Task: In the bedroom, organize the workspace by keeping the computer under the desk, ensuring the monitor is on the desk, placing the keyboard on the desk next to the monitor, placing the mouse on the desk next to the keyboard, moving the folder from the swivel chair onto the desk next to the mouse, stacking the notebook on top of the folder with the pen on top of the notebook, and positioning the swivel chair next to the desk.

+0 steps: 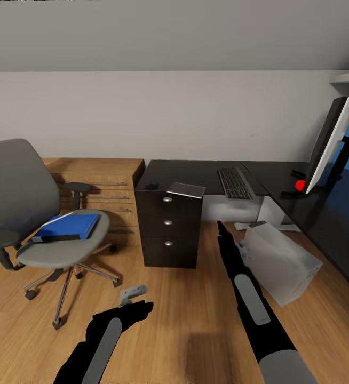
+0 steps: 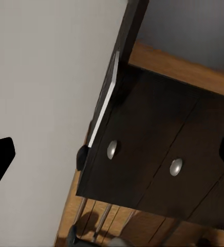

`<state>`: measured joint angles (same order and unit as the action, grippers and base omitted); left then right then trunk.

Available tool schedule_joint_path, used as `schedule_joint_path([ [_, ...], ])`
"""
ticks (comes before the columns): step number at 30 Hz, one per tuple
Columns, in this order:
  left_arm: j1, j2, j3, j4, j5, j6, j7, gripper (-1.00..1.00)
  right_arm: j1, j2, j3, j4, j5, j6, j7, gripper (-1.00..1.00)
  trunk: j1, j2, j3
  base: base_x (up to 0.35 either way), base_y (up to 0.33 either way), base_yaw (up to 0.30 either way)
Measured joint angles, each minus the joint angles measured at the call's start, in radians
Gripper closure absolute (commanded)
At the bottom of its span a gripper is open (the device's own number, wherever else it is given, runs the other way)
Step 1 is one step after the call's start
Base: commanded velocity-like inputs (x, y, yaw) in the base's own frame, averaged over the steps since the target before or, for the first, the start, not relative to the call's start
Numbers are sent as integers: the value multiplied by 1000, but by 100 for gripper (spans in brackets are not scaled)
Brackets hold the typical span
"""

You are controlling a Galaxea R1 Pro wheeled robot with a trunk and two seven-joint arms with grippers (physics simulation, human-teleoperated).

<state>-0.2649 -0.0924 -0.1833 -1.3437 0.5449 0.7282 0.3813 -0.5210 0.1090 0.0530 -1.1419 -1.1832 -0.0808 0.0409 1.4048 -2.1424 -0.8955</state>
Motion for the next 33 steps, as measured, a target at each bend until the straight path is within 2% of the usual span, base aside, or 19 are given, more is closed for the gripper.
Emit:
schedule_joint_path([
  [5,0,4,20,0,-2,-1,0,-100,0,-7,4,38,1,1,-32,-100,0,0,0,-43,-31,0],
  [8,0,5,24,5,-2,-2,0,-100,0,-9,11,55,10,1,-43,-100,-12,21,9,-15,-11,0],
  [14,0,3,27,39,-7,-25,1,-100,6,-27,17,143,64,1,-52,-100,-35,63,28,-6,-4,0],
  [17,0,3,26,57,-8,-67,3,-100,14,-48,19,201,121,1,-53,-100,-46,84,38,-2,-1,0],
  [23,0,6,26,126,-8,-119,5,-100,59,-59,21,258,230,-3,-55,-100,-69,126,56,0,0,0],
  [24,0,10,26,155,-9,-127,5,-100,76,-59,22,269,275,-4,-55,-100,-73,133,59,0,0,0],
  [32,0,32,26,270,-12,-176,10,-100,146,-59,23,309,466,-12,-53,-100,-104,189,84,0,0,0],
  [33,5,34,25,292,-12,-208,15,-100,160,-60,23,330,520,-21,-53,-100,-107,196,88,0,0,0],
])
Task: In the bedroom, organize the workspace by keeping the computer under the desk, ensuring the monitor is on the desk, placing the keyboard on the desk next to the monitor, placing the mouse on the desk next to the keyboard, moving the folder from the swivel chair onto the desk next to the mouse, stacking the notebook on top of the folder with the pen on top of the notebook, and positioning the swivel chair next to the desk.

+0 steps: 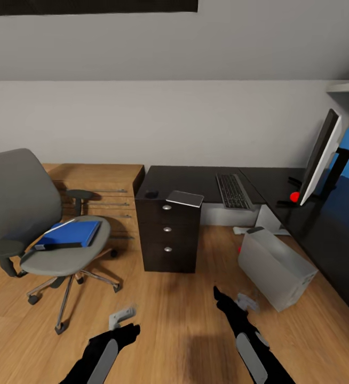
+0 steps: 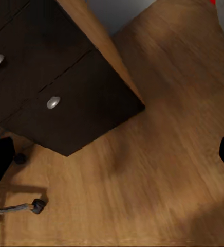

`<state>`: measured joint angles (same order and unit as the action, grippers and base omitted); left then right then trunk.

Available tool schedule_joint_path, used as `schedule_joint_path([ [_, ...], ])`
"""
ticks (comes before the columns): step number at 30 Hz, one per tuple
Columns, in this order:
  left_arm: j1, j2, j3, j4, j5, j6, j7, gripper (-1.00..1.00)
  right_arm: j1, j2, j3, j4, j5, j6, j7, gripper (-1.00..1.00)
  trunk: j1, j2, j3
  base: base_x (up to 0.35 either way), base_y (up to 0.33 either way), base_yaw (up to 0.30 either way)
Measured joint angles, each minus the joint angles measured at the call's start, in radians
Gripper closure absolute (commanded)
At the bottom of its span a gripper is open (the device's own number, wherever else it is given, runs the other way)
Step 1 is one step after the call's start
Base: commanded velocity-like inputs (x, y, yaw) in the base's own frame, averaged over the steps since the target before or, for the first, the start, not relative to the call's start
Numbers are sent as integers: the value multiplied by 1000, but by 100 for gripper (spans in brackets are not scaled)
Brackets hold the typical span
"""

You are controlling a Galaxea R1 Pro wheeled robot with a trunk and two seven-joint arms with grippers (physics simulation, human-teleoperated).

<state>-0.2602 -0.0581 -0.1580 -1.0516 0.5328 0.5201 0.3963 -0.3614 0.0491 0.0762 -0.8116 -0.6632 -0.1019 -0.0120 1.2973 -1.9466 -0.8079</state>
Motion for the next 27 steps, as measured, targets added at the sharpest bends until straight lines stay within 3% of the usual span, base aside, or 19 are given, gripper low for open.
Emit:
schedule_joint_path([
  [6,47,3,-1,47,1,-127,7,-100,21,0,0,114,206,-81,0,-100,-23,42,19,0,0,0],
  [12,118,10,-1,65,3,-193,8,-100,26,2,-4,316,378,-251,-3,-100,-46,84,38,0,0,0],
  [22,161,39,1,157,3,-217,6,-100,28,1,-6,519,429,-444,2,-100,-84,154,69,0,0,0],
  [27,165,52,1,202,3,-220,6,-100,28,3,-5,580,432,-476,4,-100,-104,189,85,0,0,0],
])
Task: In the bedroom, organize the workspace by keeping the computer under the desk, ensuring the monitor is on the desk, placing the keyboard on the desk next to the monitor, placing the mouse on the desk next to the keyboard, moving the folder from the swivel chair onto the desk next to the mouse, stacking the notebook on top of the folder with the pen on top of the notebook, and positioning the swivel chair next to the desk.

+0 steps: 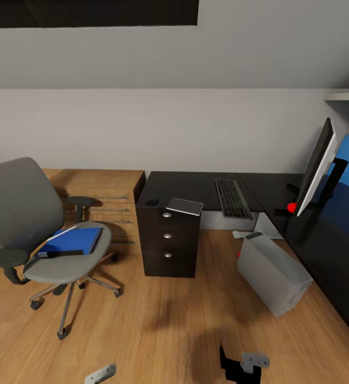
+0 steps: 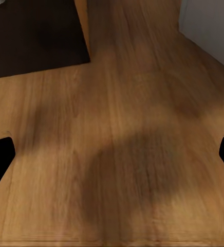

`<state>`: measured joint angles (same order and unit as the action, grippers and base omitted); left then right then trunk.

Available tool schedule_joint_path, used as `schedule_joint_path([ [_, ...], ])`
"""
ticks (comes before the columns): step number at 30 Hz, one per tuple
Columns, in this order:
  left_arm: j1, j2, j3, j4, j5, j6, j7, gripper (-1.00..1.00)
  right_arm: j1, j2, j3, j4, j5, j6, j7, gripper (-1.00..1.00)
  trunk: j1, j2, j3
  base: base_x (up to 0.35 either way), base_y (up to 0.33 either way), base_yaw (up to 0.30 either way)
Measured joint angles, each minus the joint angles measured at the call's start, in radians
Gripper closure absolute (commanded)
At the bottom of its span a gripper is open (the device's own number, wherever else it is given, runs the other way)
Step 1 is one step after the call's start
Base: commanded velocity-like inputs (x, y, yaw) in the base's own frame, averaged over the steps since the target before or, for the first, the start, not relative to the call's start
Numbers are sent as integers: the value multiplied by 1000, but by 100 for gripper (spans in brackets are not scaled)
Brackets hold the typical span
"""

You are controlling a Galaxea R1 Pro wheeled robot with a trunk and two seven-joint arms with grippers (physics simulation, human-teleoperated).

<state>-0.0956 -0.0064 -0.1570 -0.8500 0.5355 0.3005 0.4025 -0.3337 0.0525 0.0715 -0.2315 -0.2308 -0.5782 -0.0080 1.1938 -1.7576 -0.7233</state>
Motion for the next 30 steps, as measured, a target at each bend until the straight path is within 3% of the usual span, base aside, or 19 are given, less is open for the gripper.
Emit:
schedule_joint_path([
  [18,1,3,-14,128,0,-40,-1,-100,0,9,-4,40,-6,0,-1,-100,-69,126,56,0,0,0],
  [23,1,4,-15,183,0,-89,-1,-100,0,9,-4,42,-5,0,0,-100,-88,161,72,0,0,0],
  [24,1,4,-15,212,-9,-139,-2,-100,0,9,-3,41,-5,-1,1,-100,-92,168,75,0,0,0],
  [30,1,1,-11,239,-78,-195,-3,-100,0,5,-5,41,-4,-1,0,-100,-115,210,94,0,0,0],
])
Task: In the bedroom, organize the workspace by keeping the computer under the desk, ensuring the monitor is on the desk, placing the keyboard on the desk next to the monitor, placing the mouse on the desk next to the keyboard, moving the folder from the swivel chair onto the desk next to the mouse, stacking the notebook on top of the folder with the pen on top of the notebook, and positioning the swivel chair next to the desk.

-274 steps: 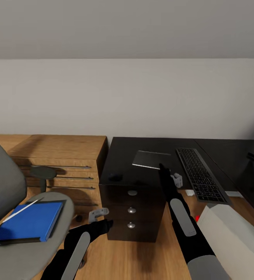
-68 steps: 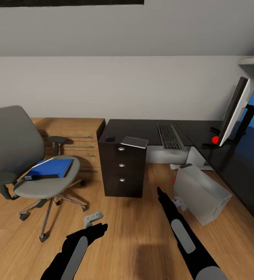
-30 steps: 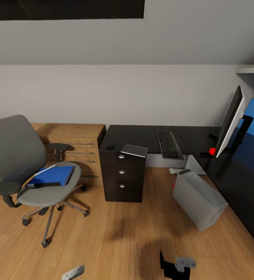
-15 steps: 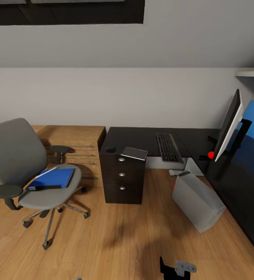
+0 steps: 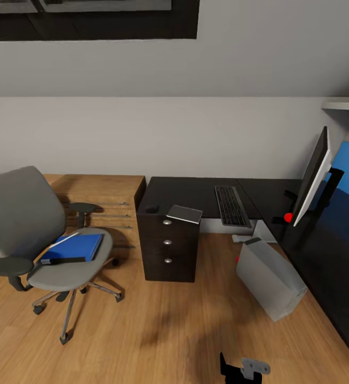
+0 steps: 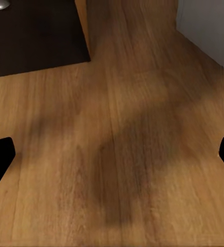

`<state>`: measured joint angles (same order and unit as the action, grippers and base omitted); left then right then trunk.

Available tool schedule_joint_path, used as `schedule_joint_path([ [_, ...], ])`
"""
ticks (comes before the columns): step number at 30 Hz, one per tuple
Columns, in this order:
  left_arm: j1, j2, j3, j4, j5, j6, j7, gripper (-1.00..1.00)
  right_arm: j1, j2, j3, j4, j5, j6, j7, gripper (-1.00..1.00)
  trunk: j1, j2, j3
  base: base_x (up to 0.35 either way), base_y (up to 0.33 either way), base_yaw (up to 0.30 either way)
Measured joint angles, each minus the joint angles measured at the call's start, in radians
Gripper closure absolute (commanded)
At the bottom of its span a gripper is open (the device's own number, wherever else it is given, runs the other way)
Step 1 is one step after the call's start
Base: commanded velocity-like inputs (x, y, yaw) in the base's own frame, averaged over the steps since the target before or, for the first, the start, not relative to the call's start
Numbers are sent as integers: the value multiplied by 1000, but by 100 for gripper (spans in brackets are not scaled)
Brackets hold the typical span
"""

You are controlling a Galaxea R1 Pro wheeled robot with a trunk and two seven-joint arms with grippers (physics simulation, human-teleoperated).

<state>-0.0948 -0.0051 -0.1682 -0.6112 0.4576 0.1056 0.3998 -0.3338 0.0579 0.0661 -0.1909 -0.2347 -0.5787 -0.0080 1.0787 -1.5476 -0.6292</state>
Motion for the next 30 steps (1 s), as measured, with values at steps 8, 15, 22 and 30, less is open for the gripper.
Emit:
schedule_joint_path([
  [8,0,-4,0,38,-6,-4,-2,-100,0,4,7,15,5,-3,0,-100,-31,56,25,0,0,0],
  [15,0,-6,2,53,-3,-10,-2,-100,0,5,5,22,3,-6,-3,-100,-57,105,47,-65,-51,0],
  [22,0,-8,1,72,-8,-110,-2,-100,0,5,8,23,6,-5,-3,-100,-84,154,69,-50,-53,0],
  [30,0,-8,1,74,-7,-109,-2,-100,0,5,9,23,9,-5,-2,-100,-115,210,94,-1,-1,0],
])
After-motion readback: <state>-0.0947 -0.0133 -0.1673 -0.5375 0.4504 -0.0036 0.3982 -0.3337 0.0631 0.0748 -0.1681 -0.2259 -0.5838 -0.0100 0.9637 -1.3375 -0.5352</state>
